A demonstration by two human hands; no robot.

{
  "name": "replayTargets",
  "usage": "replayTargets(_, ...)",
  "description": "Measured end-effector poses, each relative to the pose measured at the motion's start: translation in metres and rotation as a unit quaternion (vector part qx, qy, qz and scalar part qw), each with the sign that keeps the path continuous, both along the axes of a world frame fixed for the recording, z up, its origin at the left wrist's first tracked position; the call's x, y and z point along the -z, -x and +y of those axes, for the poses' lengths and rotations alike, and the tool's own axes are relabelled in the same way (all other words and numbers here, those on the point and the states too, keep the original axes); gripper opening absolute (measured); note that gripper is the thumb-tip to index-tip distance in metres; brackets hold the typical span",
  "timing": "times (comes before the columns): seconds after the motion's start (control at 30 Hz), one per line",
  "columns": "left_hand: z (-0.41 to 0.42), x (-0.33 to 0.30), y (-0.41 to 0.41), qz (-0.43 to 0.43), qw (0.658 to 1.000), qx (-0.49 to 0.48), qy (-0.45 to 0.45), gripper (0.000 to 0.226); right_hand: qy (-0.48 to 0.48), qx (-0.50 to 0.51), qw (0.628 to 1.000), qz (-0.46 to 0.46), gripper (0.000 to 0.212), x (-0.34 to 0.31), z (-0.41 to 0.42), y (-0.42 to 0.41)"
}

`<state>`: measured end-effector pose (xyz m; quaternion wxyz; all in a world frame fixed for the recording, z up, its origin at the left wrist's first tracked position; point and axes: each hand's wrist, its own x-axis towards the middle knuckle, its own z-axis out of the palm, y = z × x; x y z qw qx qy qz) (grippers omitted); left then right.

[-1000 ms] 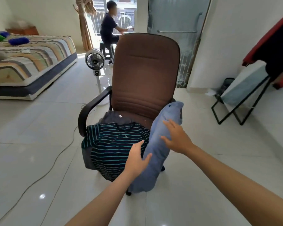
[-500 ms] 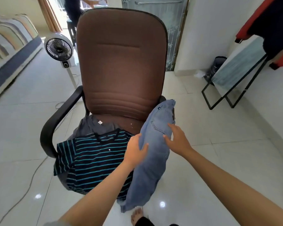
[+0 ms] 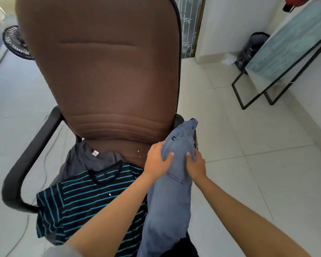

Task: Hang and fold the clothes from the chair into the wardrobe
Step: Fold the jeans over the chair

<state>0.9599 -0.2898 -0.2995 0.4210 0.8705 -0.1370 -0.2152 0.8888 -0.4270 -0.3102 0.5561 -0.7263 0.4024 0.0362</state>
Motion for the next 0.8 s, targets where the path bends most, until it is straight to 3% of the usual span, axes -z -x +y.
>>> replayTargets(0.27, -0.042, 0.006, -0.049, 0.027, 0.999, 0.032, -0.021, 0.048, -0.119, 0.09, 0.986, 0.07, 0.068, 0.036, -0.028, -0.048)
replayTargets(0.43, -0.045, 0.012, -0.057, 0.011, 1.0, 0.021, 0.0, 0.033, -0.176, 0.105, 0.976, 0.072, 0.095, 0.05, -0.029, -0.046)
replayTargets(0.57, -0.04, 0.01, -0.061, 0.01, 0.999, 0.028, 0.029, 0.03, -0.127, 0.153, 0.98, 0.026, 0.085, 0.048, -0.027, -0.04)
replayTargets(0.7, -0.028, 0.001, -0.055, 0.017, 0.998, 0.01, 0.052, 0.033, -0.042, 0.211, 0.976, -0.018, 0.09, 0.029, -0.024, -0.033)
replayTargets(0.8, -0.017, -0.011, -0.049, 0.041, 0.995, -0.002, 0.088, 0.038, 0.03, 0.204, 0.977, -0.058, 0.077, 0.009, -0.022, -0.028)
